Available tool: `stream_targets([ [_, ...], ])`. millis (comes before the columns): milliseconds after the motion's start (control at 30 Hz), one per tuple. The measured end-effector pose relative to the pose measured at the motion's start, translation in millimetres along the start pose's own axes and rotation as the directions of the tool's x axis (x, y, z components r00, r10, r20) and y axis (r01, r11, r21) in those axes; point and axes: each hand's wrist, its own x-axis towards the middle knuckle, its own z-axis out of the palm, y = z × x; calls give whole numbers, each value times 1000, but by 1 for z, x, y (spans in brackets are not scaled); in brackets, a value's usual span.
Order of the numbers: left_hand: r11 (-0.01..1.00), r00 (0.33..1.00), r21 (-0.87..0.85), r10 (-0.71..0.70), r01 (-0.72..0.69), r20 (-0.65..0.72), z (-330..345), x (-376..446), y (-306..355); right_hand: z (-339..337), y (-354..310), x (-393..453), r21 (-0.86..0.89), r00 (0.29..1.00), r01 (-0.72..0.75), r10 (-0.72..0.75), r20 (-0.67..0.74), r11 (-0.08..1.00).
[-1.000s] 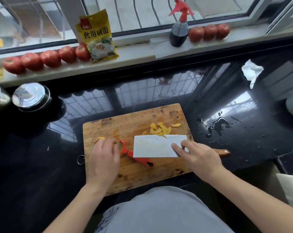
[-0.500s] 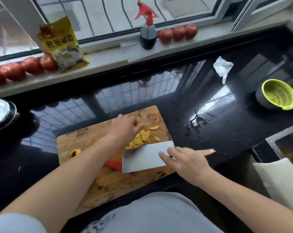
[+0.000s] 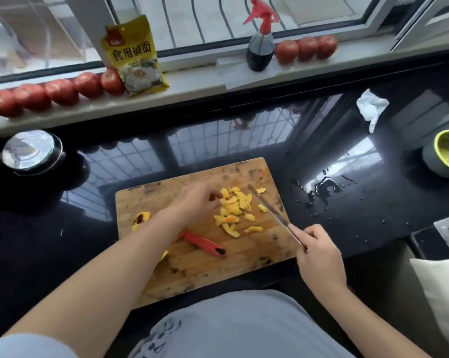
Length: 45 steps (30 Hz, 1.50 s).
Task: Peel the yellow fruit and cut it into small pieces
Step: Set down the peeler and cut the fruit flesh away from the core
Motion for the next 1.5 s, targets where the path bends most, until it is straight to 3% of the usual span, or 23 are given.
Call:
stream_targets([
  [67, 973, 996, 216, 67, -79, 61, 4, -10, 6, 2, -12, -3, 81, 989, -142, 144, -23, 987],
  [133, 963, 996, 263, 28, -51, 90, 0, -22, 8, 4, -26, -4, 181, 975, -223, 223, 22, 958],
  [233, 990, 988, -47, -135, 131, -78, -14, -45, -5, 9, -43, -8, 280, 968, -243, 214, 130, 929],
  [333, 844, 848, -472, -429, 254, -310, -15, -101, -36, 18, -59, -16, 269, 957, -236, 175, 232, 934],
  [400, 767, 758, -532, -572, 359, -313, -7, -148, -52, 27, -67, -21, 236, 953, -216, 152, 262, 947],
  [433, 761, 745, -513, -594, 399, -302, 2, -168, -56, 31, -71, -22, 232, 950, -210, 143, 276, 950],
  [500, 833, 791, -387, -522, 394, -319, 28, -189, -56, 36, -79, -22, 241, 948, -201, 126, 292, 949],
  [567, 962, 886, -142, -271, 233, -377, 52, -185, -47, 38, -84, -18, 235, 956, -175, 107, 274, 956],
  [633, 992, 943, 128, 58, -16, -328, 63, -161, -35, 35, -88, -12, 206, 965, -140, 87, 246, 968],
  [700, 901, 940, 367, 303, -230, -157, 60, -132, -23, 30, -88, -4, 202, 970, -131, 83, 228, 971],
  [800, 677, 887, 601, 444, -424, 126, 47, -97, -9, 22, -84, 7, 208, 975, -126, 83, 205, 970],
  [867, 573, 844, 656, 499, -491, 196, 38, -86, -6, 16, -83, 14, 223, 981, -118, 79, 177, 968],
  [933, 560, 818, 662, 556, -499, 147, 23, -85, -8, 12, -83, 20, 246, 982, -138, 100, 163, 959],
  [1067, 636, 811, 681, 576, -364, -105, -25, -122, -57, 17, -87, 24, 255, 972, -184, 137, 190, 949],
  [1233, 627, 915, 735, 402, -259, -20, -45, -207, -179, 33, -111, 19, 229, 957, -177, 113, 266, 957],
  [1333, 585, 944, 757, 307, -291, 126, -22, -238, -215, 51, -125, 13, 231, 944, -168, 89, 317, 958],
  [1400, 609, 951, 734, 245, -301, 186, -5, -245, -226, 57, -131, 8, 204, 940, -148, 74, 332, 968],
  [1500, 674, 975, 707, 195, -213, 109, 10, -246, -224, 61, -134, 3, 204, 937, -149, 73, 341, 968],
])
